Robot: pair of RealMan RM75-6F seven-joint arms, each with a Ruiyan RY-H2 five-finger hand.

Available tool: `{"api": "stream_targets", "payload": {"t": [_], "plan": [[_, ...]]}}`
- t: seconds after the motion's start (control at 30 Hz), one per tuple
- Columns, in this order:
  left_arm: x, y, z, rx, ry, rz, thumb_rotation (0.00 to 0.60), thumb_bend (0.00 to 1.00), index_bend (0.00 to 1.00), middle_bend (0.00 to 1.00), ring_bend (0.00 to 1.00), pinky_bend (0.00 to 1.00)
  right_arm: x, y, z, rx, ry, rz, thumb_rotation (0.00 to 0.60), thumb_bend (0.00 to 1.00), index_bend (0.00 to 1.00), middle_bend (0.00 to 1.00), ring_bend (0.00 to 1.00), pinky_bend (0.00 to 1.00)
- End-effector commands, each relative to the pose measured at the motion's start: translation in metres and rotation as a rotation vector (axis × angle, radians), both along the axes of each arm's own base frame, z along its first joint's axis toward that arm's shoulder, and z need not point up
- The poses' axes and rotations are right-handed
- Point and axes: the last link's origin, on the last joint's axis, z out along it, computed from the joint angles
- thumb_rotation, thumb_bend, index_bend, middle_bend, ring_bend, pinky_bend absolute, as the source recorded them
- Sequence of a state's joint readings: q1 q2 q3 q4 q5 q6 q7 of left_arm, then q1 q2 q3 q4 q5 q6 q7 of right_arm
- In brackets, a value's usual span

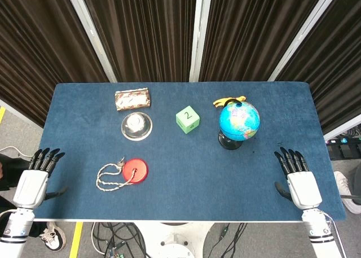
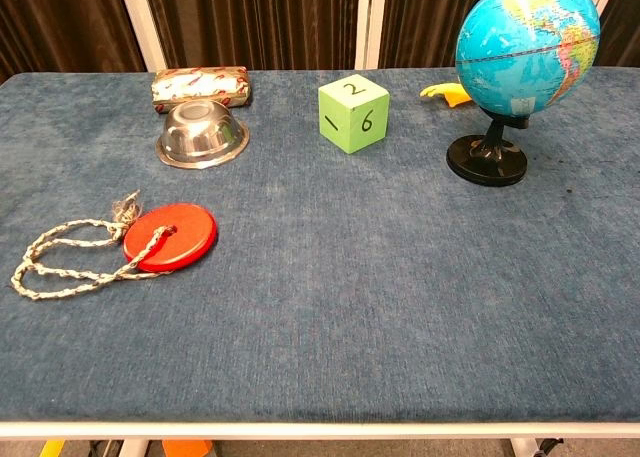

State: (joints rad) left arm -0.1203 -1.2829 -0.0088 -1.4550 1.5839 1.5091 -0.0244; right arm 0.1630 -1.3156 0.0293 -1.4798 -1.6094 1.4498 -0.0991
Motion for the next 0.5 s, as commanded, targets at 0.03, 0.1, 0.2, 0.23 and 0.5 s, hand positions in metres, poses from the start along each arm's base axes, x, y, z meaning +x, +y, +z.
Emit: {"api": "stream_targets", "payload": {"t": [0.03,0.1,0.2,0.23,0.5], "plan": [[-0.002,-0.002,-0.001,-0.006,0.000,0.006,0.600,0.00,0.15,0.09,0.02,0.05,0.013,-0.008,0.002,-0.015,0.010,0.057,0.600,0.20,0.00,0.00,0.00,0.00],[-0.005,-0.003,-0.002,-0.007,0.000,0.014,0.600,0.00,0.15,0.09,0.02,0.05,0.023,-0.015,0.006,-0.035,0.022,0.097,0.600,0.20,0.00,0.00,0.00,0.00],[-0.006,-0.001,-0.002,-0.003,-0.004,0.013,0.600,0.00,0.15,0.09,0.02,0.05,0.038,-0.027,0.008,-0.051,0.030,0.141,0.600,0.20,0.00,0.00,0.00,0.00],[-0.005,-0.001,-0.002,-0.002,-0.004,0.009,0.600,0.00,0.15,0.09,0.02,0.05,0.042,-0.032,0.008,-0.053,0.034,0.154,0.600,0.20,0.00,0.00,0.00,0.00],[-0.007,-0.002,-0.001,-0.003,0.000,0.015,0.600,0.00,0.15,0.09,0.02,0.05,0.071,-0.061,-0.002,-0.008,0.084,0.227,0.600,0.20,0.00,0.00,0.00,0.00]]}}
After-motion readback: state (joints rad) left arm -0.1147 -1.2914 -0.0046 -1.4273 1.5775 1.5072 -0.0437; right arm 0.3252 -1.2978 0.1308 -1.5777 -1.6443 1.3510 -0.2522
